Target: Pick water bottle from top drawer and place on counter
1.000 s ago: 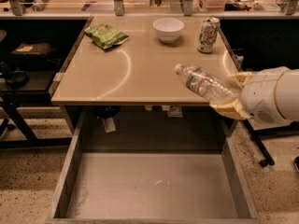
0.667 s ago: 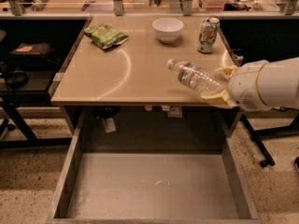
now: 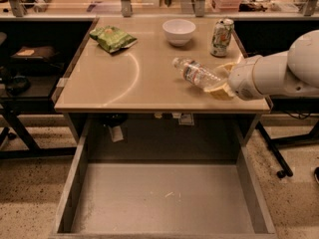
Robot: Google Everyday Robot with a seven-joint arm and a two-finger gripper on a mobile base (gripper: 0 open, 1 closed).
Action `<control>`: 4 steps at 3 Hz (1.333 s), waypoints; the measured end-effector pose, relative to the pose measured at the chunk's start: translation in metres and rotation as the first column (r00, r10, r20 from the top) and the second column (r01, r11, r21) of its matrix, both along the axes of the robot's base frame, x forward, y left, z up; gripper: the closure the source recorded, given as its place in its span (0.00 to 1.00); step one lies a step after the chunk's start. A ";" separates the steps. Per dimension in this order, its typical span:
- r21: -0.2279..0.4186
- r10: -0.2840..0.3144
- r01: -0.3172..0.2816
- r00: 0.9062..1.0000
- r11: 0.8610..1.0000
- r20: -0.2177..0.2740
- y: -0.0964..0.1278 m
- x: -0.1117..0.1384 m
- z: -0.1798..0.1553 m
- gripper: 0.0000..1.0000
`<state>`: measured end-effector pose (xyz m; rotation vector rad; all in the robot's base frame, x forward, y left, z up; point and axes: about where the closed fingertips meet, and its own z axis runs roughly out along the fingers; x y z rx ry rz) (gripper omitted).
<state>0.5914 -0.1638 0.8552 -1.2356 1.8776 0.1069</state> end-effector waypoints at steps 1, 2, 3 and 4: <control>0.018 0.040 -0.040 0.999 0.999 -0.005 0.018 0.023 -0.001 1.00; 0.031 0.073 -0.072 0.997 0.997 -0.015 0.034 0.041 -0.005 1.00; 0.023 0.081 -0.081 0.996 0.996 -0.026 0.039 0.060 -0.010 1.00; 0.000 0.083 -0.083 0.996 0.997 -0.032 0.041 0.081 -0.010 1.00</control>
Offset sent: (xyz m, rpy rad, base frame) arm 0.0618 0.0492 -0.0092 0.0457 0.0281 0.1033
